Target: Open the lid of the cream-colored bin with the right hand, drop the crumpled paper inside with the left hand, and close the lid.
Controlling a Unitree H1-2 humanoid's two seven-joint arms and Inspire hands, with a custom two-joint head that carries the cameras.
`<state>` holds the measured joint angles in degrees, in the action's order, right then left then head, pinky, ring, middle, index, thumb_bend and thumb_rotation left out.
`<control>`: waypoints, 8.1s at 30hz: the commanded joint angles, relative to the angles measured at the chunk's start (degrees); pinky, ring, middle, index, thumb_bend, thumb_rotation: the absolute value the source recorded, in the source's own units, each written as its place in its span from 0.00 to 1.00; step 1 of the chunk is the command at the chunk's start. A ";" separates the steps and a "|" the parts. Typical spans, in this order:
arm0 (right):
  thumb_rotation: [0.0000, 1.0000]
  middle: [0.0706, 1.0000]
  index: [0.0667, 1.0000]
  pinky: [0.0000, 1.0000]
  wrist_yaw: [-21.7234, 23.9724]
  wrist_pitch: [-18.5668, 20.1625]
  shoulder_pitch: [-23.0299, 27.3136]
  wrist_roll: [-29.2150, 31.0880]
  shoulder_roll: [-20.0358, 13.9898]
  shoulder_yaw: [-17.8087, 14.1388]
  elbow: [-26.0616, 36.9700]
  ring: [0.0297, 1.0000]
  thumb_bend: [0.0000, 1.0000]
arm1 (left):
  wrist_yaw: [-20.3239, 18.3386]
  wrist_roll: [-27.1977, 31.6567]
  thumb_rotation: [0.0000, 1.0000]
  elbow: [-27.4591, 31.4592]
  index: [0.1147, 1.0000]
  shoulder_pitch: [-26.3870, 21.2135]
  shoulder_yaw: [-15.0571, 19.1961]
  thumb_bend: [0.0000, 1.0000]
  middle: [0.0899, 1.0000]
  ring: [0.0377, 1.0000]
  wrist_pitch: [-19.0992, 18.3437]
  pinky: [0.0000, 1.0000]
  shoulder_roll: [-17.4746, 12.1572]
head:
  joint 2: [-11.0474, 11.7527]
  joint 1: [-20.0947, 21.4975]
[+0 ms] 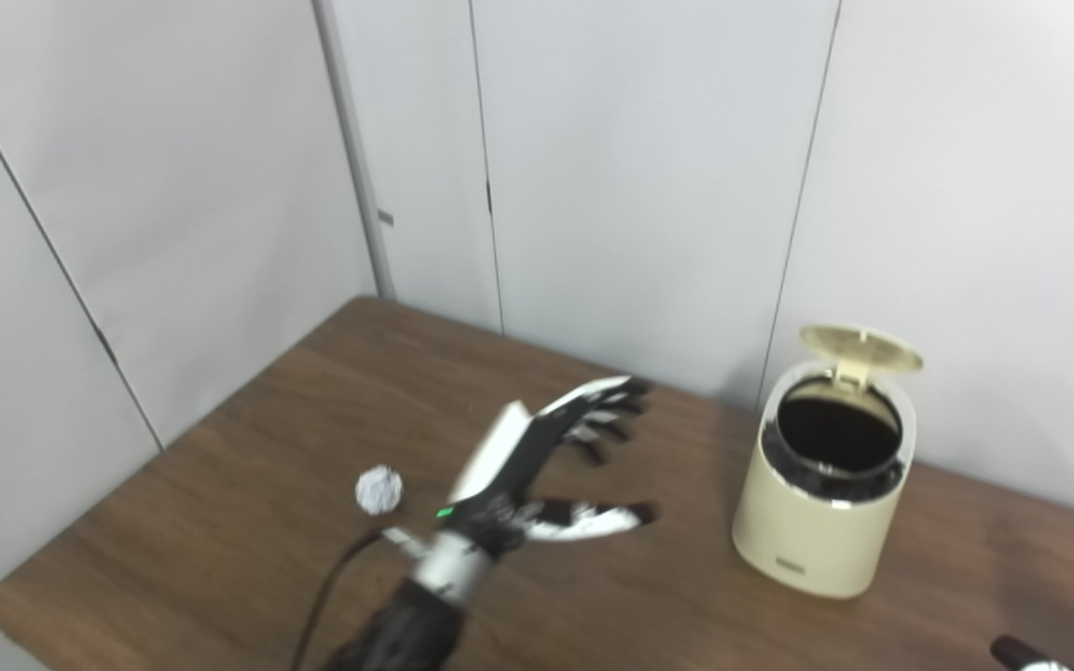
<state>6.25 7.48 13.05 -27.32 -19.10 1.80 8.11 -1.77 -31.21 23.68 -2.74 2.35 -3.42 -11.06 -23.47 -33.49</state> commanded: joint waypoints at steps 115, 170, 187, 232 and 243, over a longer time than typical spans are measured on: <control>0.77 0.95 0.97 0.59 1.27 2.19 -0.02 -0.86 -1.83 -0.44 6.96 0.83 0.82 | -11.13 -25.69 0.07 -21.38 0.42 -0.23 -9.45 0.52 0.27 0.32 -6.61 0.32 -29.50 | -5.61 1.47; 0.30 0.94 0.91 0.65 -0.39 2.67 1.30 -0.16 0.89 1.18 3.87 0.83 0.66 | 3.87 -31.47 0.00 -4.29 0.42 -13.95 -6.44 0.53 0.42 0.41 -2.24 0.46 -10.59 | -4.61 22.04; 0.32 0.92 0.88 0.65 -2.25 2.39 1.63 -1.42 3.73 2.03 2.80 0.81 0.73 | 9.80 -29.91 0.00 -13.01 0.47 -24.63 -10.84 0.52 0.37 0.41 2.28 0.40 -3.19 | -2.25 32.92; 0.36 0.94 0.90 0.71 -2.94 4.28 1.71 -3.60 5.20 2.63 2.76 0.85 0.70 | 18.58 -27.12 0.00 -31.67 0.42 -33.69 -20.70 0.53 0.42 0.37 3.25 0.32 5.03 | -1.40 38.99; 0.33 0.93 0.89 0.69 -2.90 5.05 1.06 -3.77 5.42 2.85 4.08 0.84 0.70 | 22.52 -26.00 0.00 -37.70 0.42 -35.88 -21.68 0.53 0.42 0.40 3.95 0.37 5.27 | -1.53 39.22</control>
<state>4.24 13.07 12.91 -30.94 -13.45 5.04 9.89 18.18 -57.34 -14.15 -35.18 -19.29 -0.78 -5.86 -24.96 5.71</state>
